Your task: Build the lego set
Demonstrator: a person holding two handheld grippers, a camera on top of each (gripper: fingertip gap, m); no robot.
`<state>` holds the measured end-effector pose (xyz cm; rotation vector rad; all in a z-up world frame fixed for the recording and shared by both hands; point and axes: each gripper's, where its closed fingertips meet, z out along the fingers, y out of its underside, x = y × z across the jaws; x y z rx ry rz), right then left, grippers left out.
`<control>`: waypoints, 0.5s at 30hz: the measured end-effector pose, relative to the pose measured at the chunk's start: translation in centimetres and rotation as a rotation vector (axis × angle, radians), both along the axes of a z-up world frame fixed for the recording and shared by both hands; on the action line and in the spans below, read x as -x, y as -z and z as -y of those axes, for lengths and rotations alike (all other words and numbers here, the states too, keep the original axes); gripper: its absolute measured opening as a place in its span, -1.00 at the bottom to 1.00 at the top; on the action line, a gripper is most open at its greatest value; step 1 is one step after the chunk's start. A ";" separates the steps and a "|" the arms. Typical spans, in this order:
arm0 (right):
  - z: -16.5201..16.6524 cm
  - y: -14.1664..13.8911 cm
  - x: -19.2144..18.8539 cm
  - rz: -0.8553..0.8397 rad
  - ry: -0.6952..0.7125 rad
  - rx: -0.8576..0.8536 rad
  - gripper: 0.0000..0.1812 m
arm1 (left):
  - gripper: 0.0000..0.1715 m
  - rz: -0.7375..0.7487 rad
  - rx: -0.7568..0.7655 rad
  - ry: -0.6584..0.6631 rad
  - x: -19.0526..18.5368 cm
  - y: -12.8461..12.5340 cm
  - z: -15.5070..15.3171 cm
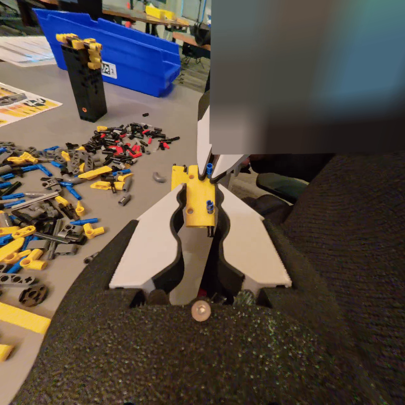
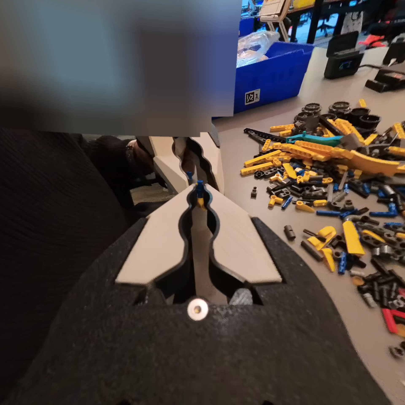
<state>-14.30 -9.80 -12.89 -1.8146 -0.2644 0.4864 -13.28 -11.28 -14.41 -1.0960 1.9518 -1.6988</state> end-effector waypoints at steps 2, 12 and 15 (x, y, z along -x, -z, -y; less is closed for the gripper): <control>-0.2 0.6 -0.1 -0.043 0.029 0.013 -0.96 | -0.71 -0.023 -0.081 -0.021 0.0 0.8 -0.2; 0.7 0.0 1.1 -0.117 -0.068 -0.027 -0.98 | -0.71 -0.112 -0.063 0.071 1.1 0.4 0.9; 1.2 -0.8 1.4 -0.212 -0.106 -0.051 -0.97 | -0.71 -0.121 0.002 0.130 1.5 -0.4 1.5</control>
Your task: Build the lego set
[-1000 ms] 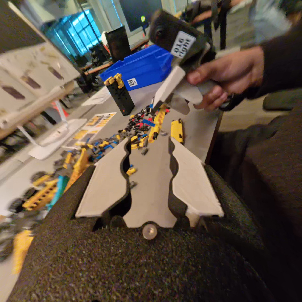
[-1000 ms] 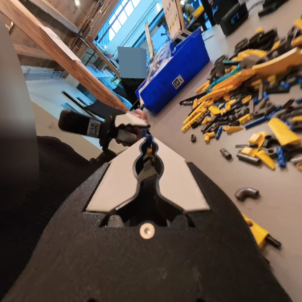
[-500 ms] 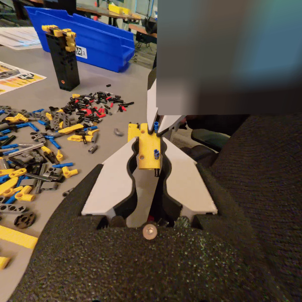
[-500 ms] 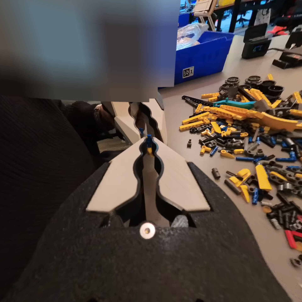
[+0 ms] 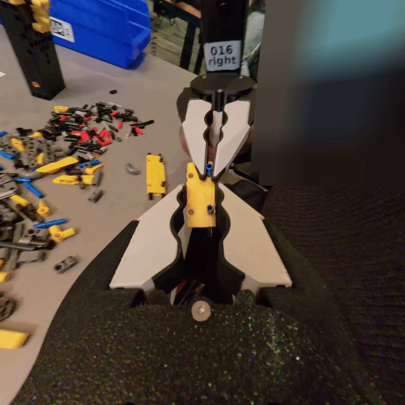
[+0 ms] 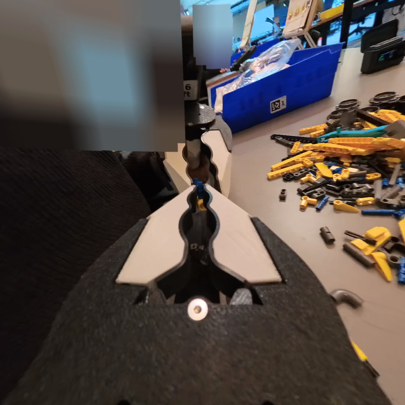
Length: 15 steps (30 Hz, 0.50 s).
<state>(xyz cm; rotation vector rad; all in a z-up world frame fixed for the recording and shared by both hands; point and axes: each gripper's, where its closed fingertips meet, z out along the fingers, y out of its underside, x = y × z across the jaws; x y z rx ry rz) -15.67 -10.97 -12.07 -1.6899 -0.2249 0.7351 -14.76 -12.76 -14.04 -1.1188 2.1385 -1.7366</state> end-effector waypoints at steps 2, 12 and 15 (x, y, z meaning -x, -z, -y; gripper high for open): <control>0.5 -0.8 0.5 -0.038 -0.045 -0.039 -0.97 | -0.71 -0.003 0.072 0.060 0.6 -0.8 0.6; 2.2 -3.2 1.5 -0.089 -0.165 -0.190 -0.97 | -0.71 -0.064 0.193 0.156 1.1 -2.5 2.1; -0.6 -0.2 -1.8 0.080 0.178 -0.021 -0.97 | -0.71 -0.037 -0.053 -0.100 -1.8 0.3 -0.9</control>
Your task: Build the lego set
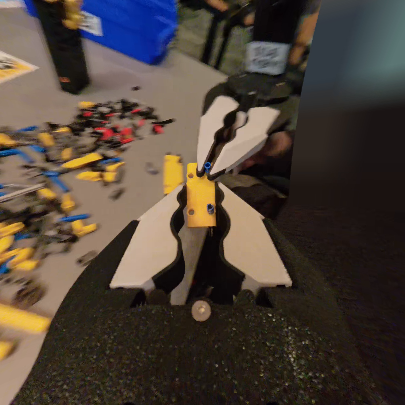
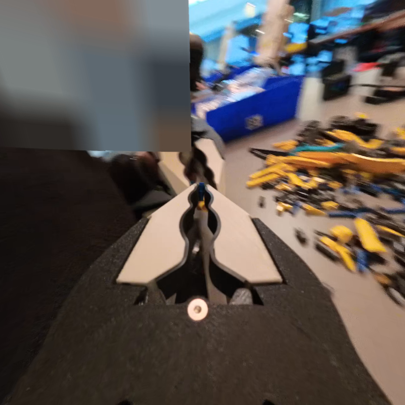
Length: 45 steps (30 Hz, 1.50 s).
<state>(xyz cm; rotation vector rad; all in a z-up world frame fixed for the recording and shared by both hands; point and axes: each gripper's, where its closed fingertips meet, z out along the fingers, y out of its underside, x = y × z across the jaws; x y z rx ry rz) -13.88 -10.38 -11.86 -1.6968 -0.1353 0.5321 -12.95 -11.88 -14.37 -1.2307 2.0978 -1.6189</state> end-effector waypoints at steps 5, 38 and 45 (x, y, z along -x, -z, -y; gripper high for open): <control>-0.1 -0.6 -0.5 -0.109 0.085 -0.007 -0.96 | -0.71 -0.013 0.071 0.006 0.0 -0.9 0.4; 2.4 -2.9 -5.9 -0.410 0.147 -0.243 -0.97 | -0.71 -0.058 -0.090 -0.119 -1.9 0.6 -1.9; 2.6 -1.6 -6.6 -0.455 0.175 -0.164 -0.96 | -0.71 -0.038 -0.415 -0.229 -2.7 4.7 -4.2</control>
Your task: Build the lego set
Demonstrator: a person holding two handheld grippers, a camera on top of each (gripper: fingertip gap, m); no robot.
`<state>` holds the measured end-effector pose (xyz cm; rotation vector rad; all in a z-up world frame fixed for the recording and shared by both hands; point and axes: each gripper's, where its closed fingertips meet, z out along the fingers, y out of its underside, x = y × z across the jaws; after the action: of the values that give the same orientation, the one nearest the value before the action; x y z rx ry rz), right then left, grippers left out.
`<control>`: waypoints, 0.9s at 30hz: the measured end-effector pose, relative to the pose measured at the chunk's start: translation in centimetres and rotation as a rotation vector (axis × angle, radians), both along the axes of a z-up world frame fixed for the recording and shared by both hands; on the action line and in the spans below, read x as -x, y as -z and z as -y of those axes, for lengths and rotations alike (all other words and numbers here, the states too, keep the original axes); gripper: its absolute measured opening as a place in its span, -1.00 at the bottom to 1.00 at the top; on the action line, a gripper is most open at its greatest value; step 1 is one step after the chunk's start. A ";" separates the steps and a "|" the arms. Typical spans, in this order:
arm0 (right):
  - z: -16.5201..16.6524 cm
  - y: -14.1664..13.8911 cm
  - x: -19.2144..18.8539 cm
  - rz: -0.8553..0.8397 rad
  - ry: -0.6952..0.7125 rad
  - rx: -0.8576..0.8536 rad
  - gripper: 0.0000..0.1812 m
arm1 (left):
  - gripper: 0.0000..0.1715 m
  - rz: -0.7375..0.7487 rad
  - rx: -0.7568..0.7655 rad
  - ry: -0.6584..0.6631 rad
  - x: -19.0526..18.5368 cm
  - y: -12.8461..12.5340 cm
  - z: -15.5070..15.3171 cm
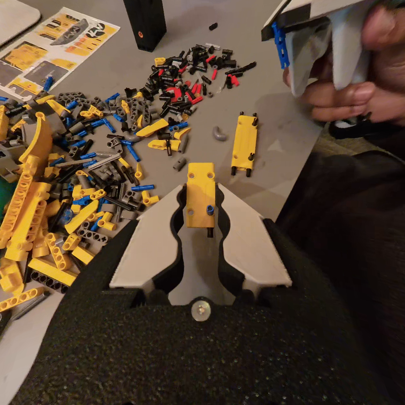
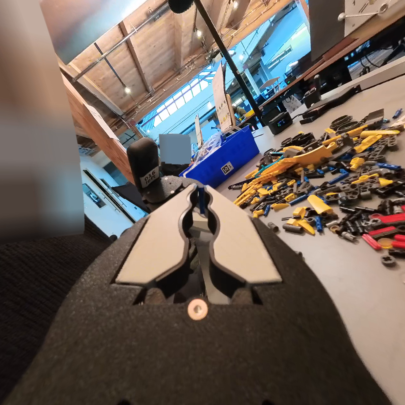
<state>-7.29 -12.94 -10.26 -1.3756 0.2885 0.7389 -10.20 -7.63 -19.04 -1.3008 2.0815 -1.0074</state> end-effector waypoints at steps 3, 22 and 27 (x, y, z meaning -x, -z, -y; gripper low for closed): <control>-0.3 0.3 0.3 0.015 0.013 0.016 -0.96 | -0.65 -0.004 0.005 0.003 -0.3 0.5 0.2; -2.7 0.6 2.4 -0.103 0.042 -0.021 -0.96 | -0.83 0.232 0.400 0.051 -0.5 -5.9 4.6; -2.9 0.8 2.9 -0.080 0.034 -0.011 -0.94 | -0.96 0.245 0.396 0.054 -0.3 -5.7 4.4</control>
<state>-10.16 -10.02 -11.03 -1.3296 0.3692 0.7673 -9.95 -12.03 -13.30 -1.2279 1.7974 -1.5786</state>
